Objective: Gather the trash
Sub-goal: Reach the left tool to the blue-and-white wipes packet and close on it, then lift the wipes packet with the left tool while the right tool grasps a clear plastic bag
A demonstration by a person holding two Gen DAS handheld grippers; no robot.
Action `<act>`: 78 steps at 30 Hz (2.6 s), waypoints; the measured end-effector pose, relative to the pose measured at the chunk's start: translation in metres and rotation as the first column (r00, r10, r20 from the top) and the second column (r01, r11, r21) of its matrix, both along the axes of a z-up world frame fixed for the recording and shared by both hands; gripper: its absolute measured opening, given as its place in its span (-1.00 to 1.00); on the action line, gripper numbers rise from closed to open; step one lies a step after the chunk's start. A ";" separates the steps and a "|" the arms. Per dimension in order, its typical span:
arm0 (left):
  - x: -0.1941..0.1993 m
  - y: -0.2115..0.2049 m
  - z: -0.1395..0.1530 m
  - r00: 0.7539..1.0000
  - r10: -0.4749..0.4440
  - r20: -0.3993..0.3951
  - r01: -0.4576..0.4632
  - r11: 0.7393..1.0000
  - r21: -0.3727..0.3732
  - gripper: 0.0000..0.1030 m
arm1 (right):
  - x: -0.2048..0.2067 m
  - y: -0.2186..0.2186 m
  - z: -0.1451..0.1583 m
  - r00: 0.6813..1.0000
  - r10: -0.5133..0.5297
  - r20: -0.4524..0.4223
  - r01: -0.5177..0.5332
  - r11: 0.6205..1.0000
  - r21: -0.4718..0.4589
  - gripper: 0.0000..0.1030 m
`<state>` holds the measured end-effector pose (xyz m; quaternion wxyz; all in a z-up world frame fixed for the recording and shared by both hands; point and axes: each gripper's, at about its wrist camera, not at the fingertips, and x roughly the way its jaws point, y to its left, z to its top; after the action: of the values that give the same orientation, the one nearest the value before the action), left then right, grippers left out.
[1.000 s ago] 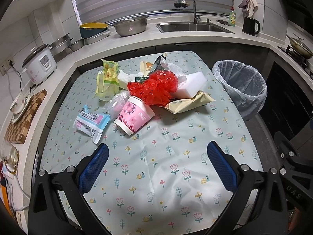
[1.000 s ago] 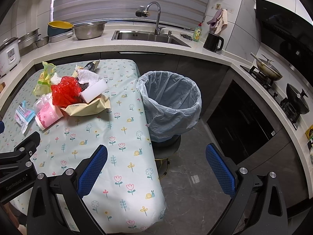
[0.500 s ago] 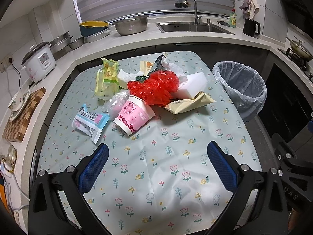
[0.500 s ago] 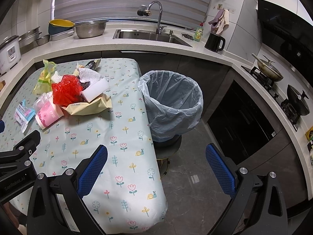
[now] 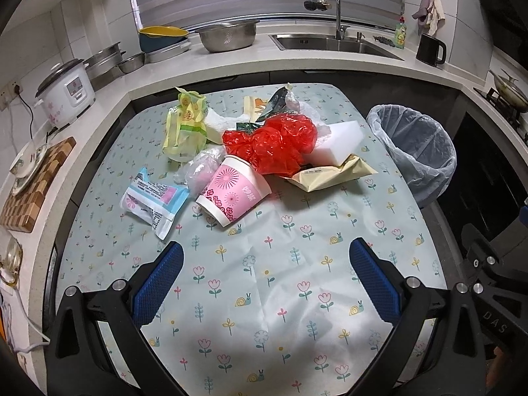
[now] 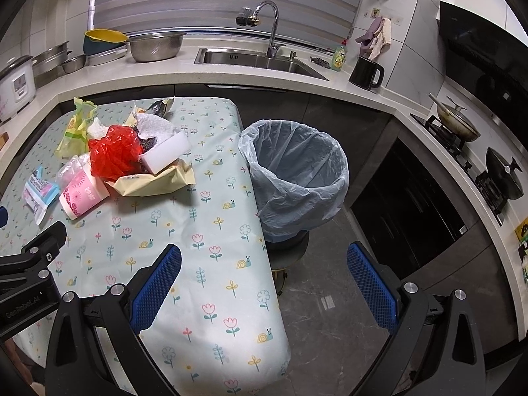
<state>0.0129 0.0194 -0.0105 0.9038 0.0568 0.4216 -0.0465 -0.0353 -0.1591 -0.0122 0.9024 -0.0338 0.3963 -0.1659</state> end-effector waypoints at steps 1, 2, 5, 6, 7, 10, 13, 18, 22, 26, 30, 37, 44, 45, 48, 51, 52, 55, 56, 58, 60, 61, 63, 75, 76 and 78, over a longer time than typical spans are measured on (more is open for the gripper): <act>0.003 0.006 -0.002 1.000 0.013 -0.002 -0.013 1.000 -0.008 0.87 | 0.002 0.001 -0.001 1.000 0.001 0.002 -0.001 1.000 0.002 0.87; 0.008 0.014 -0.005 0.999 0.036 -0.008 -0.036 0.999 -0.019 0.87 | 0.004 0.002 -0.002 1.000 0.001 0.003 -0.001 1.000 0.003 0.87; 0.025 0.043 -0.015 0.993 0.111 -0.040 -0.113 0.992 -0.061 0.87 | 0.012 0.006 -0.008 1.000 0.007 -0.008 -0.007 1.000 0.008 0.87; 0.031 0.053 -0.018 0.989 0.140 -0.049 -0.144 0.987 -0.069 0.87 | 0.015 0.007 -0.011 1.000 0.010 -0.009 -0.010 1.000 0.012 0.87; 0.036 0.062 -0.022 0.984 0.167 -0.057 -0.171 0.983 -0.071 0.87 | 0.019 0.009 -0.013 1.000 0.012 -0.011 -0.012 1.000 0.016 0.87; 0.052 0.091 -0.034 0.966 0.245 -0.083 -0.251 0.965 -0.074 0.87 | 0.030 0.013 -0.021 1.000 0.013 -0.016 -0.013 0.999 0.037 0.86; 0.067 0.117 -0.045 0.948 0.301 -0.106 -0.310 0.946 -0.089 0.87 | 0.044 0.018 -0.030 0.999 0.013 -0.029 -0.011 0.997 0.074 0.86; 0.093 0.145 -0.058 0.933 0.337 -0.128 -0.350 0.931 -0.100 0.87 | 0.067 0.030 -0.039 0.999 0.016 -0.033 -0.013 0.995 0.102 0.86; 0.115 0.163 -0.072 0.919 0.355 -0.170 -0.380 0.913 -0.147 0.87 | 0.083 0.040 -0.043 0.999 0.024 -0.032 -0.020 0.994 0.110 0.86; 0.136 0.170 -0.088 0.907 0.357 -0.223 -0.396 0.903 -0.166 0.87 | 0.099 0.051 -0.046 0.999 0.034 -0.038 -0.030 0.993 0.110 0.86; 0.147 0.171 -0.102 0.902 0.339 -0.266 -0.398 0.892 -0.215 0.86 | 0.109 0.060 -0.050 0.998 0.046 -0.048 -0.041 0.993 0.111 0.86; 0.156 0.158 -0.105 0.924 0.270 -0.270 -0.340 0.904 -0.260 0.24 | 0.121 0.072 -0.048 0.997 0.069 -0.041 -0.065 0.993 0.101 0.86; 0.154 0.150 -0.085 0.950 0.218 -0.224 -0.280 0.910 -0.305 -0.31 | 0.131 0.076 -0.028 0.996 0.092 0.011 -0.093 0.989 0.113 0.86; 0.152 0.150 -0.081 0.954 0.216 -0.207 -0.272 0.913 -0.303 -0.32 | 0.133 0.075 -0.024 0.995 0.094 0.023 -0.096 0.987 0.127 0.86; 0.147 0.148 -0.065 0.966 0.208 -0.157 -0.247 0.922 -0.298 -0.36 | 0.143 0.070 -0.012 0.994 0.097 0.049 -0.104 0.982 0.157 0.81; 0.141 0.149 -0.050 0.973 0.202 -0.115 -0.228 0.926 -0.301 -0.38 | 0.156 0.068 -0.004 0.992 0.101 0.073 -0.112 0.978 0.173 0.79; 0.140 0.150 -0.046 0.974 0.199 -0.105 -0.222 0.927 -0.301 -0.38 | 0.161 0.067 -0.002 0.992 0.104 0.076 -0.116 0.977 0.179 0.76; 0.135 0.153 -0.033 0.977 0.199 -0.079 -0.214 0.928 -0.307 -0.39 | 0.179 0.068 0.000 0.990 0.118 0.073 -0.131 0.972 0.198 0.62; 0.135 0.153 -0.030 0.978 0.199 -0.071 -0.211 0.928 -0.308 -0.39 | 0.185 0.069 0.000 0.990 0.124 0.072 -0.137 0.969 0.205 0.60; 0.135 0.153 -0.022 0.979 0.198 -0.049 -0.203 0.930 -0.305 -0.39 | 0.198 0.072 -0.003 0.989 0.135 0.065 -0.146 0.966 0.213 0.56; 0.135 0.152 -0.016 0.981 0.189 -0.036 -0.191 0.933 -0.306 -0.39 | 0.209 0.078 -0.007 0.988 0.147 0.053 -0.155 0.966 0.209 0.54; 0.135 0.151 -0.014 0.983 0.183 -0.032 -0.184 0.934 -0.307 -0.39 | 0.215 0.081 -0.010 0.987 0.153 0.045 -0.159 0.965 0.210 0.51; 0.137 0.147 -0.011 0.984 0.174 -0.024 -0.173 0.937 -0.304 -0.39 | 0.226 0.085 -0.017 0.986 0.162 0.030 -0.165 0.963 0.215 0.41; 0.144 0.113 0.001 0.996 0.086 0.007 -0.081 0.957 -0.279 -0.39 | 0.241 0.059 -0.014 0.993 0.112 0.032 -0.116 0.967 0.228 -0.95; 0.143 0.109 0.003 0.997 0.077 0.011 -0.071 0.958 -0.279 -0.39 | 0.239 0.054 -0.005 0.993 0.104 0.051 -0.113 0.968 0.222 -0.95; 0.142 0.102 0.006 0.998 0.062 0.017 -0.054 0.959 -0.279 -0.39 | 0.235 0.043 0.012 0.992 0.093 0.083 -0.109 0.969 0.223 -0.95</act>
<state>0.1546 0.1217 -0.0046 0.9090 -0.0824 0.4010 -0.0780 0.1995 -0.1166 0.0002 0.9212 0.0556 0.3778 -0.0742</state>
